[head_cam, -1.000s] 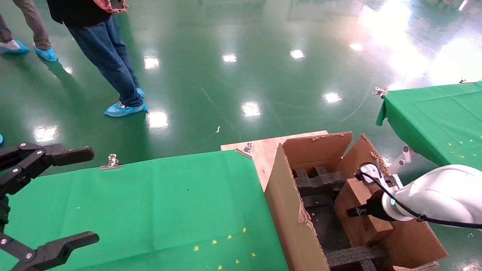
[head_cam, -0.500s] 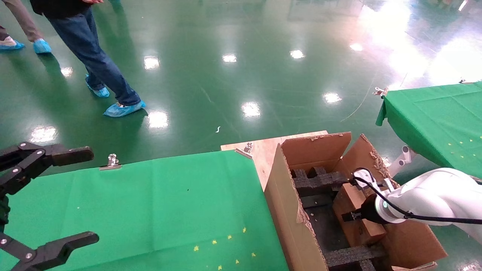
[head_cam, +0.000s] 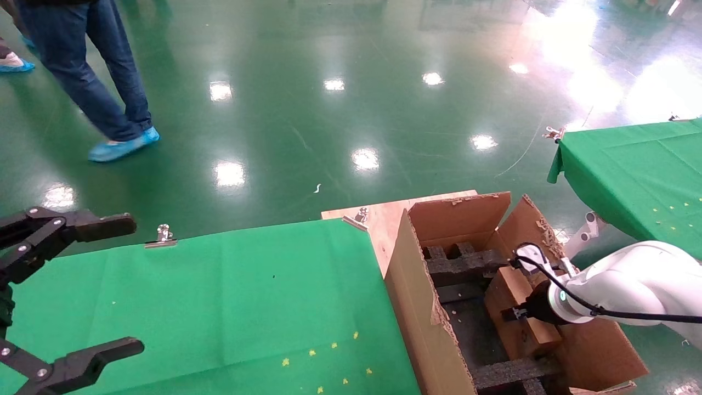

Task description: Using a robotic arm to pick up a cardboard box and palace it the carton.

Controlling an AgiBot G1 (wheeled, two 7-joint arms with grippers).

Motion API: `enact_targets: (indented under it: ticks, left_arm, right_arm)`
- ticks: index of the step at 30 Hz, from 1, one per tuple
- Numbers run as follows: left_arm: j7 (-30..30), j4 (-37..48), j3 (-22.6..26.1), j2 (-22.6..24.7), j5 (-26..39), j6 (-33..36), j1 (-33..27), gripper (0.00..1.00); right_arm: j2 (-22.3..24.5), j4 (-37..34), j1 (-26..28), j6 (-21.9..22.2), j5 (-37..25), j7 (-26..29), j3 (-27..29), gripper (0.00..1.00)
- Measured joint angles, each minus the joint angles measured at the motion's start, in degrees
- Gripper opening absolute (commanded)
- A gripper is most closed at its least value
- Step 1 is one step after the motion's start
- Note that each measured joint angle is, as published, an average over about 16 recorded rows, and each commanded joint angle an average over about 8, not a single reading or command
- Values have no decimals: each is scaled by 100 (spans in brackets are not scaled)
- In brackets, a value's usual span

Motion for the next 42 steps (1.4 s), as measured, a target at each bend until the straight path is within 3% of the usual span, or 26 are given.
enact_targets:
  ticks: [14,26,31,42]
  left_arm:
    - [1,1,3,-1,-2,0,-1,100]
    - [3,1,5,-2,-3,-1,-2,100]
    - [3,1,6,-2,-4,-2,-2,100]
    - [4,2,7,-3,-6,-3,-2,100]
  right_arm:
    - [222,332,402,-41,-120,-10,134,100]
    - [636,1263,1403,159,-76,-373,590,100]
    - [854,1743,1814,404,371,-846,833,100]
    - [1161,2257,2337,777,2189,-2409,1269,100]
